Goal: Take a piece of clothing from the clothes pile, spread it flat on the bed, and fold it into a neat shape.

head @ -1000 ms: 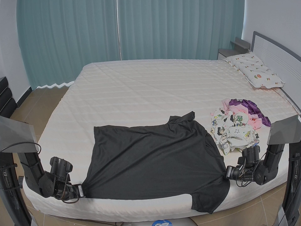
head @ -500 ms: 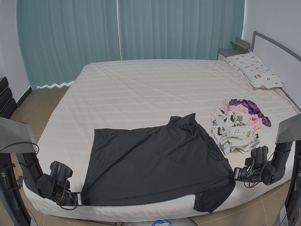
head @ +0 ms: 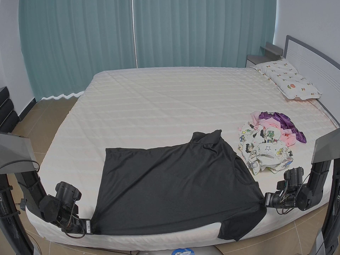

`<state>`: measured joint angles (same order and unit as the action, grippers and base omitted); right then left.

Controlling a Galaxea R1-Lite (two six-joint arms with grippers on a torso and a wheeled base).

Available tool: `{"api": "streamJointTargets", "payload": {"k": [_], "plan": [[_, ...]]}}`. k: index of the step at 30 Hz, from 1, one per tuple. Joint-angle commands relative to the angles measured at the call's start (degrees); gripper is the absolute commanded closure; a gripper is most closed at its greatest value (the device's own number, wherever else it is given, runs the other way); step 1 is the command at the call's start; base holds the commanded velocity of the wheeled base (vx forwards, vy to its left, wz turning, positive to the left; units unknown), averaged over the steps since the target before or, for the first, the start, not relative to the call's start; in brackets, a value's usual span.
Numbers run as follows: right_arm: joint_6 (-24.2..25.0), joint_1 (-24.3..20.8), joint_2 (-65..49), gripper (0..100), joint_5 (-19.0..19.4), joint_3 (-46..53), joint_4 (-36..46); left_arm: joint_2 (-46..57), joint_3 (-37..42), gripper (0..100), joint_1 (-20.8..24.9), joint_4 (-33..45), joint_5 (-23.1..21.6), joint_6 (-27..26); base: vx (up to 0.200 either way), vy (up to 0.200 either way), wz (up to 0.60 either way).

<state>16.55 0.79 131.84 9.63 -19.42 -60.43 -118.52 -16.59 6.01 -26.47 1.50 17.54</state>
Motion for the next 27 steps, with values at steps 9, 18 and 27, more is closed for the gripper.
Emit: {"api": "streamJointTargets", "payload": {"k": [9,18,27], "plan": [[9.37,-2.55,-3.61,0,0.74,4.83,-5.84,5.58,-0.37,0,-1.62,-0.96,-1.76,0.30,0.000,0.000,0.00],[15.70,-1.76,-2.73,0,0.74,7.73,-18.50,7.60,-0.20,0,-1.70,-1.04,-8.53,1.53,-0.067,0.000,0.00],[20.01,-1.14,-2.55,0,1.09,8.35,-19.02,7.51,-0.20,0,-1.44,-1.13,-15.03,4.08,-0.200,0.000,0.00]]}}
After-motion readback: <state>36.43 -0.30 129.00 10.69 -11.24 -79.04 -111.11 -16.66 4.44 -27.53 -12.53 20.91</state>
